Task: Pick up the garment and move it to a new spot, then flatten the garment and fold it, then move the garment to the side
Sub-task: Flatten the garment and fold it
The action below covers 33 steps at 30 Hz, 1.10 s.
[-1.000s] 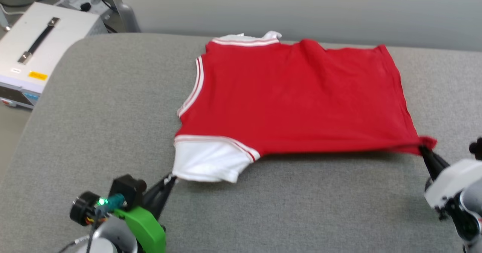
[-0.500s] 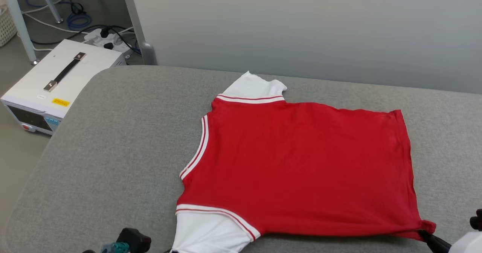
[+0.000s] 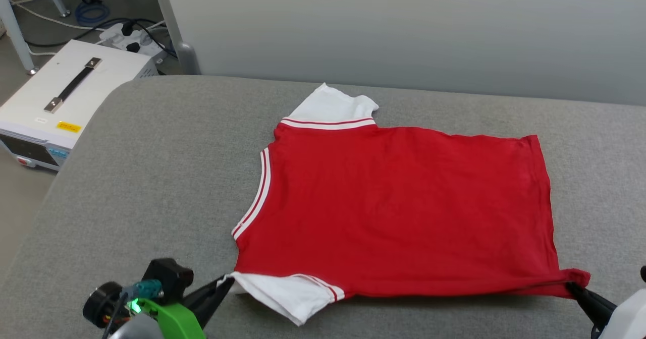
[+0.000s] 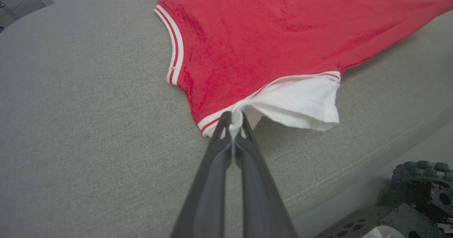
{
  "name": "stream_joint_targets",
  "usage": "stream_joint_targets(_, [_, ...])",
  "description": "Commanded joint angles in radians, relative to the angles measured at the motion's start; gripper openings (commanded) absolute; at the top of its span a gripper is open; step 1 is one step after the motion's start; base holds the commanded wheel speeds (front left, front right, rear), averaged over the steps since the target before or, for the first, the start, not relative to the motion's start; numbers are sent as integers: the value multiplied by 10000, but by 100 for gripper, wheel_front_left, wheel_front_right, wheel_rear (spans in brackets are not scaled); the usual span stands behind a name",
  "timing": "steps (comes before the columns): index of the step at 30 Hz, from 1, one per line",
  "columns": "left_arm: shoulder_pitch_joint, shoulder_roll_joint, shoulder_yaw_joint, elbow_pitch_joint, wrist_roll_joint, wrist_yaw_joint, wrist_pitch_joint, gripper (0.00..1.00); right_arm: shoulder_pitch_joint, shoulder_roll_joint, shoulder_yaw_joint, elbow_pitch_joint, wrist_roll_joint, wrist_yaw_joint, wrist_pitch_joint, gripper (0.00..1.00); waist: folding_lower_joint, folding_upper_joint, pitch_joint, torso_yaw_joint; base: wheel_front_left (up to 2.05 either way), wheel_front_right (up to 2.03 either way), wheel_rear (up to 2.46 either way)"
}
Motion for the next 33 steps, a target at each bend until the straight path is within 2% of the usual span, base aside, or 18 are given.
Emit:
stream_joint_targets(1, [-427, -70, 102, 14, 120, -28, -5, 0, -290, 59, -112, -168, -115, -7, 136, 0, 1, 0, 399, -171, 0, 0, 0])
stream_joint_targets(8, [-1984, -314, 375, 486, 320, -299, 195, 0, -1294, 141, -182, -449, -593, -7, 734, 0, 1, 0, 1292, -415, 0, 0, 0])
stream_joint_targets(13, [-3163, -576, 353, 1124, 515, -533, 539, 0, -2219, 132, -25, -215, -879, -7, 1066, 0, 1, 0, 1926, -578, 0, 0, 0])
stream_joint_targets(15, [-3988, -776, 280, 1799, 608, -772, 670, 0, -2862, 106, 200, 131, -1019, -7, 1273, 0, 1, 0, 2355, -690, 0, 0, 0])
stream_joint_targets(29, [-5781, -1617, -504, 4436, 762, -1204, 516, 0, -4188, 115, 913, 1439, -1158, -7, 914, 0, 1, 0, 3208, -876, 0, 0, 0])
stream_joint_targets(30, [-5859, -1705, -584, 4651, 737, -1215, 505, 23, -4244, 98, 954, 1527, -1160, -7, 875, 0, 1, 0, 3233, -875, 0, 0, 0])
stream_joint_targets(31, [-5926, -1773, -638, 4810, 752, -1221, 460, 69, -4289, 78, 969, 1598, -1190, -7, 829, 0, 1, 0, 3249, -872, 0, 0, 0])
stream_joint_targets(32, [-6005, -1867, -683, 5020, 775, -1224, 389, 100, -4338, 59, 998, 1667, -1235, -7, 747, 49, 1, 0, 3254, -865, 0, 0, 0])
stream_joint_targets(33, [-6063, -1940, -718, 5186, 808, -1227, 307, 100, -4367, 58, 1021, 1730, -1243, -7, 699, 100, 1, 0, 3244, -858, 0, 0, 0])
